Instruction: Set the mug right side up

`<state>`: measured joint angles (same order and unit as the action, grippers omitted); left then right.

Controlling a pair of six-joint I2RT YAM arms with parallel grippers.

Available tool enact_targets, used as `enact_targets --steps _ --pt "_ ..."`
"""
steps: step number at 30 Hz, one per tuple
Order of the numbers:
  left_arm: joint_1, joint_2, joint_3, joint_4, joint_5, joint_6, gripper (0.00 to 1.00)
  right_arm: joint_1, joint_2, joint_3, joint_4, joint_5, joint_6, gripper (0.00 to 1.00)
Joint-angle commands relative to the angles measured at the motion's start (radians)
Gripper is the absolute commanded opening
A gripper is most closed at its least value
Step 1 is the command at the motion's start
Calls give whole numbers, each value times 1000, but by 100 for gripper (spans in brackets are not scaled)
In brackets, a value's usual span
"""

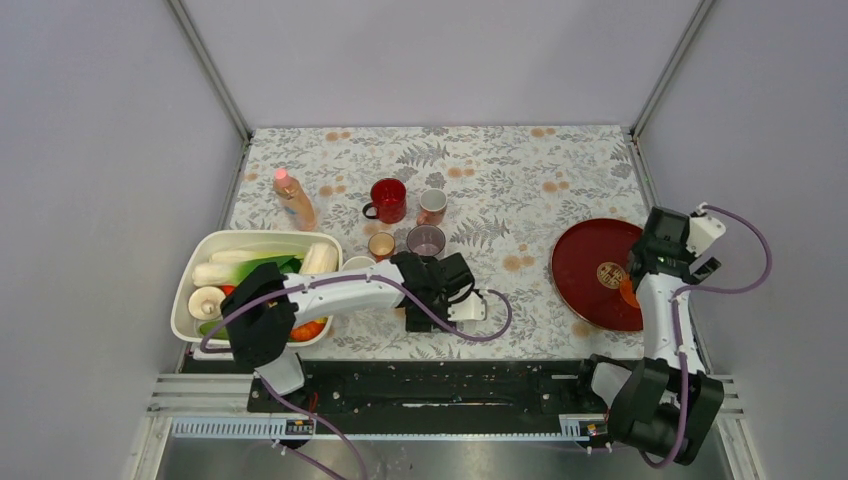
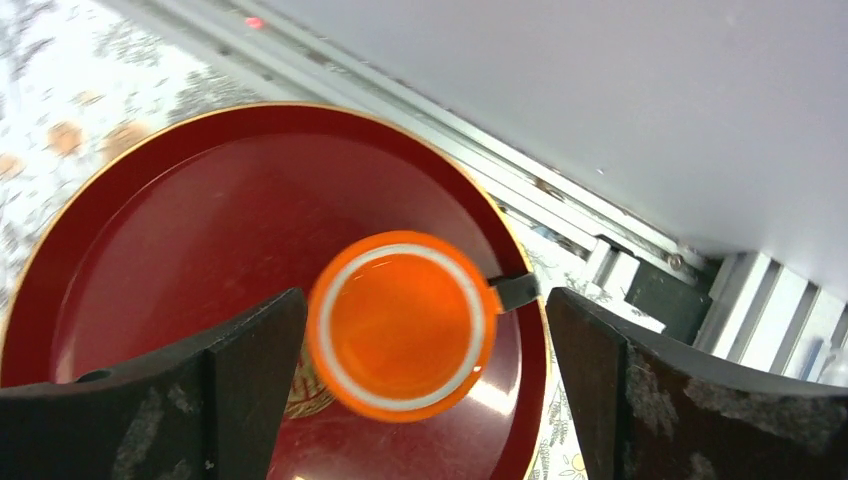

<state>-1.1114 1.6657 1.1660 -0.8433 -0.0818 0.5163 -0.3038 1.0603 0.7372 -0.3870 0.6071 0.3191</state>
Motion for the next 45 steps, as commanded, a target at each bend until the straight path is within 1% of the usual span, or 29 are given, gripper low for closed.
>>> enact_targets --steps 1,4,6,10,12,13,15,18,23,26,27,28,31,33,35,36,37,39,40,42,45 --pt "1 -126 46 -27 46 -14 69 -87 13 -35 101 -26 126 100" --pt "1 -183 69 -56 89 -15 70 -98 78 -28 110 -59 126 99" --pt "3 -228 70 -66 110 -10 71 -98 113 -16 106 -116 118 99" --pt "31 -292 71 -77 127 -3 74 -97 126 -38 131 -204 129 99" --pt "63 -312 74 -76 137 0 75 -98 125 -59 160 -274 123 96" --pt "84 -318 78 -73 142 1 75 -97 125 -66 167 -310 126 93" --pt "128 -326 86 -72 166 4 75 -90 126 -81 185 -385 123 88" --pt "182 -331 103 -74 199 11 75 -36 132 -85 197 -441 85 85" --pt "212 -344 116 -76 224 26 75 106 184 -23 130 -499 -4 85" --pt "223 -342 115 -76 242 27 75 143 201 15 94 -585 -56 85" --pt "224 -340 113 -78 247 26 75 152 200 29 73 -592 -84 85" --pt "226 -338 107 -78 250 27 75 161 198 51 48 -559 -106 85" --pt "227 -329 101 -76 256 27 75 164 190 122 -20 -413 -131 91" --pt "227 -324 100 -78 256 28 75 164 194 176 -75 -288 -102 93" --pt "229 -323 100 -76 261 30 75 154 206 216 -111 -226 -38 97" --pt "230 -325 100 -76 265 31 75 132 208 219 -113 -252 7 98" --pt "232 -327 98 -76 268 33 75 91 203 208 -101 -317 74 98" --pt "236 -335 91 -69 272 33 75 -19 180 131 -46 -463 253 96" --pt "236 -340 86 -65 275 33 75 -58 157 76 -22 -503 335 95" --pt "238 -352 74 -57 284 35 76 -78 125 9 18 -524 403 93" --pt "241 -361 56 -37 292 39 76 -78 90 -50 22 -544 492 93"
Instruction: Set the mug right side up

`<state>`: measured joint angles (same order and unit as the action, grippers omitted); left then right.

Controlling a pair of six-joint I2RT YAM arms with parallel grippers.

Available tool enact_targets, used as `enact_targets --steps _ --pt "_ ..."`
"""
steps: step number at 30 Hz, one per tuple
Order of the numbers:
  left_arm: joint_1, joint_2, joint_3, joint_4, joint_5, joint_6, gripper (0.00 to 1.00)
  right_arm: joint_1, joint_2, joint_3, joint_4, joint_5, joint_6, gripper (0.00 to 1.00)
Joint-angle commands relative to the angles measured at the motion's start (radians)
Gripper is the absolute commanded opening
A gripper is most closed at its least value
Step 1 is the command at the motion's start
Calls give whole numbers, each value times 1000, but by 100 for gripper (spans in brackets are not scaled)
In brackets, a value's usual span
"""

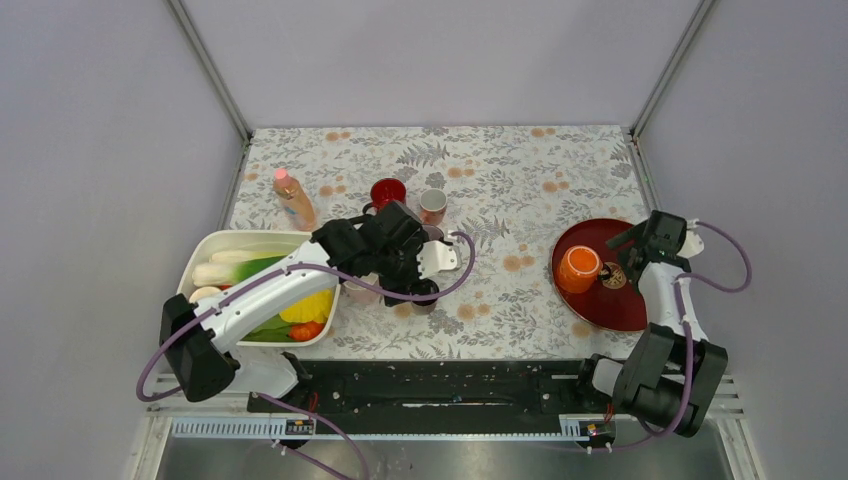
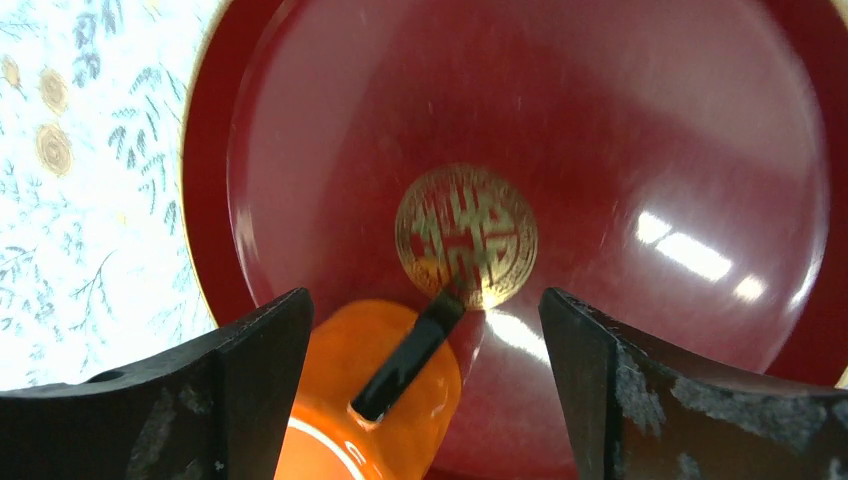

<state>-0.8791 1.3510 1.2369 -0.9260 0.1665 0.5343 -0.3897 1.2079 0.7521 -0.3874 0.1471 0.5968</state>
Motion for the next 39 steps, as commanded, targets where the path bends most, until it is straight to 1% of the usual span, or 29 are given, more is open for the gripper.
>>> enact_targets --steps 1,3,5,9,12,15,16,18,19,22,26,29,30,34,36,39 --pt "10 -47 -19 50 46 20 76 8 -69 -85 25 -82 260 93" --pt "11 -49 -27 59 50 20 76 6 -91 -124 43 -76 356 92" --pt "13 -56 -37 67 58 19 76 6 -106 -153 58 -61 407 92" --pt "14 -80 -62 76 60 31 76 6 -72 -185 113 -65 445 90" --pt "18 -93 -66 77 56 40 76 6 6 -180 155 -130 448 85" --pt "21 -93 -62 78 54 40 76 6 65 -173 185 -144 446 77" --pt "20 -93 -60 76 54 41 76 6 68 -171 190 -167 440 74" --pt "21 -91 -58 77 56 39 76 6 63 -173 196 -159 430 65" --pt "22 -88 -54 77 58 39 76 6 57 -175 196 -153 426 59" --pt "27 -79 -47 77 63 38 76 6 47 -174 200 -153 404 45" --pt "29 -64 -34 76 69 34 76 6 56 -163 215 -170 366 22" --pt "31 -58 -27 71 72 33 76 7 65 -140 221 -208 317 7" --pt "31 -58 -24 67 70 32 75 6 63 -134 230 -228 299 0" --pt "39 -56 -12 58 76 31 76 7 14 -127 299 -362 212 0" --pt "51 -46 5 50 97 24 76 10 -41 -128 333 -442 156 0" --pt "74 -24 49 37 133 0 78 24 -119 -130 349 -502 74 0"
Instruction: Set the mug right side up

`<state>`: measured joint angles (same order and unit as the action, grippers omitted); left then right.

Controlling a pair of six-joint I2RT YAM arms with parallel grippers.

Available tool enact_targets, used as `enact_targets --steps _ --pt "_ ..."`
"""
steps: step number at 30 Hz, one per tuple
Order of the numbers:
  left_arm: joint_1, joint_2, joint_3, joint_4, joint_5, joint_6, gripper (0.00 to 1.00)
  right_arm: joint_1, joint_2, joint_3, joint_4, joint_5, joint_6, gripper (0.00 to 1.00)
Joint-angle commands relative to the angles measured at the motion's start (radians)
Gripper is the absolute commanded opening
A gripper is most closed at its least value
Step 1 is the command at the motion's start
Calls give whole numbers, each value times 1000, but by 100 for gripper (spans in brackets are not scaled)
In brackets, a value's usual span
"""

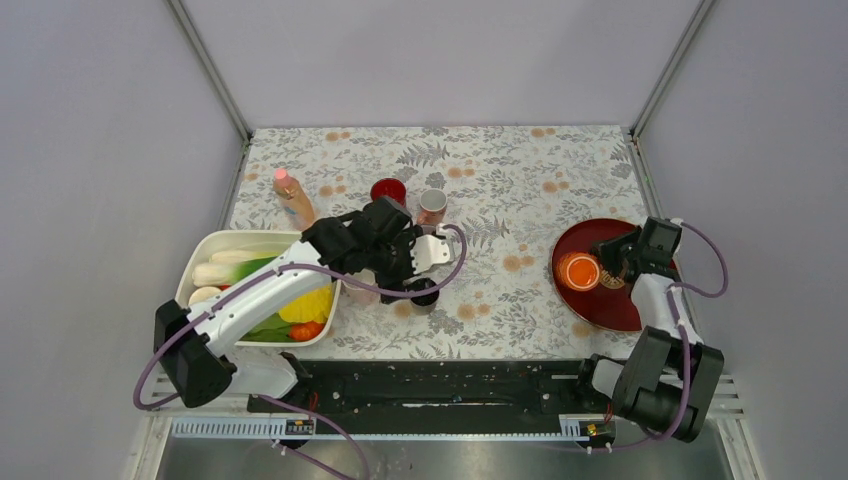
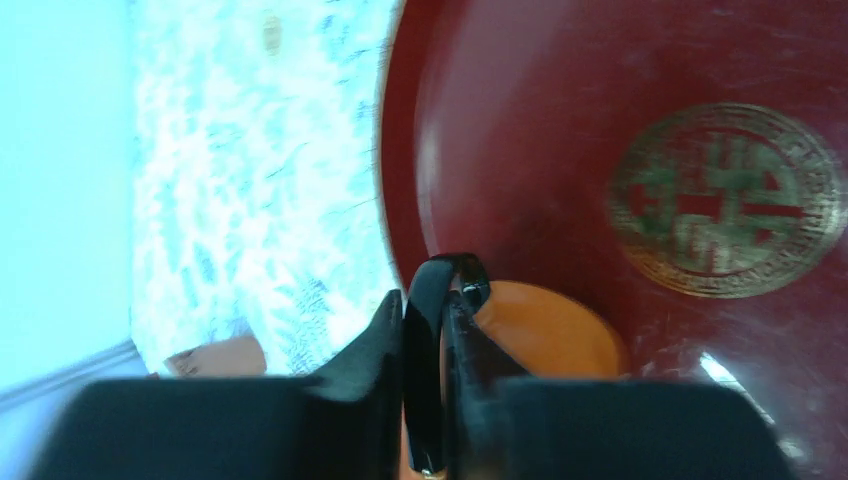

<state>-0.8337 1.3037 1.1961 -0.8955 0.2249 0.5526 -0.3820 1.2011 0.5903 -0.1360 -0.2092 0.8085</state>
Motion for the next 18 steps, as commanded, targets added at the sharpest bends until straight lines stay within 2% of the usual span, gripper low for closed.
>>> enact_targets --steps 1,4,8,15,18 --pt "34 31 103 5 88 -28 78 23 -138 37 92 -161 -168 0" --pt "46 51 146 4 135 -62 79 50 -196 54 80 -206 -244 0" --pt "48 82 199 4 157 -100 79 60 -190 113 -29 -106 -319 0" --pt "48 113 231 5 200 -130 79 79 -182 148 36 -268 -362 0" --pt "55 132 257 24 276 -164 85 117 -213 173 31 -316 -376 0"
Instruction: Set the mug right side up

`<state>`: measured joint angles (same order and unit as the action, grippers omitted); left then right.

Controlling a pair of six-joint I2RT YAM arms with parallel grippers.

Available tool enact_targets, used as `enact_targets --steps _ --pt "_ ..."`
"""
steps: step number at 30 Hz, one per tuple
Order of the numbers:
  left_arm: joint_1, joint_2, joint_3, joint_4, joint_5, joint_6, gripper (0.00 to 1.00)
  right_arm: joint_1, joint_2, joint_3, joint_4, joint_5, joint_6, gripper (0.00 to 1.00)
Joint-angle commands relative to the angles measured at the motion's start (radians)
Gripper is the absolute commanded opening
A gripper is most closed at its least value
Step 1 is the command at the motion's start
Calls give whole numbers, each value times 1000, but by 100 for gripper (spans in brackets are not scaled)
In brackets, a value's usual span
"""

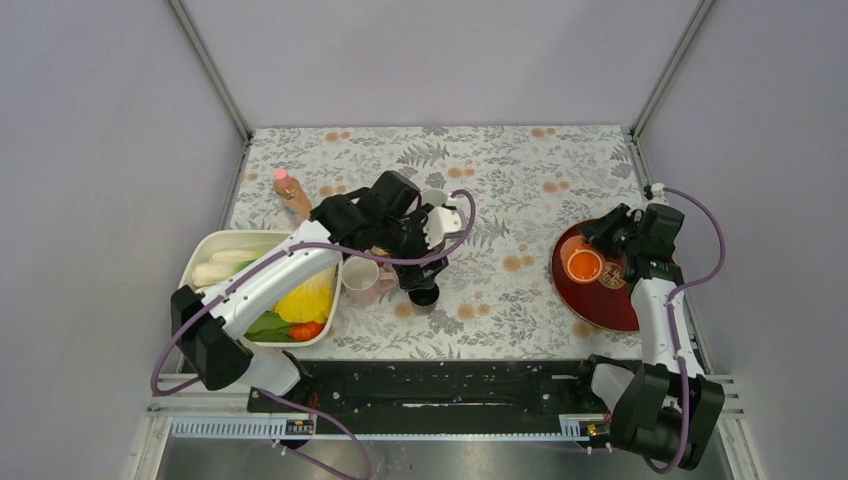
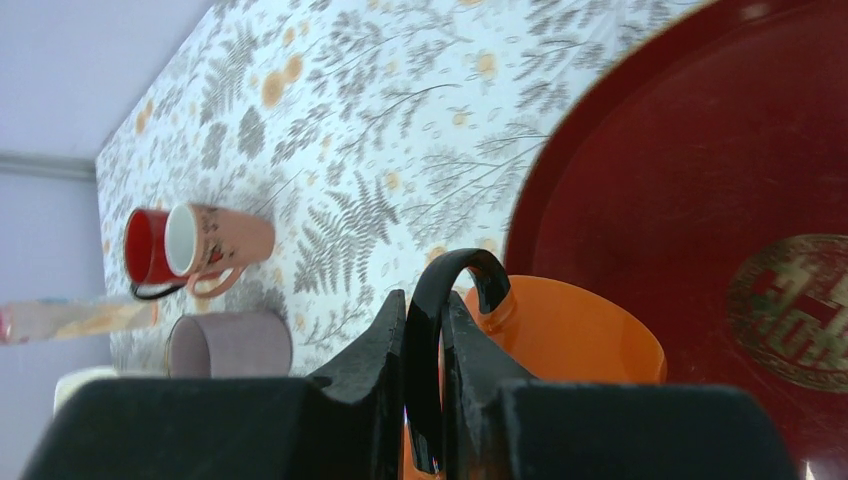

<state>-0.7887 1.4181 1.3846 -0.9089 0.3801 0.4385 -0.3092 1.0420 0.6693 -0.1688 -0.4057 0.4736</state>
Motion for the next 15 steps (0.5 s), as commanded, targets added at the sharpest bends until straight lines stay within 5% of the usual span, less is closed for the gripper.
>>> enact_targets --steps 1,4,15 --pt "16 24 76 68 153 -74 88 63 -66 104 65 -148 -43 0" --pt "28 61 105 209 259 -133 98 111 -97 131 68 -231 -21 0" --pt "29 400 461 400 622 -415 99 161 -249 140 251 -421 181 0"
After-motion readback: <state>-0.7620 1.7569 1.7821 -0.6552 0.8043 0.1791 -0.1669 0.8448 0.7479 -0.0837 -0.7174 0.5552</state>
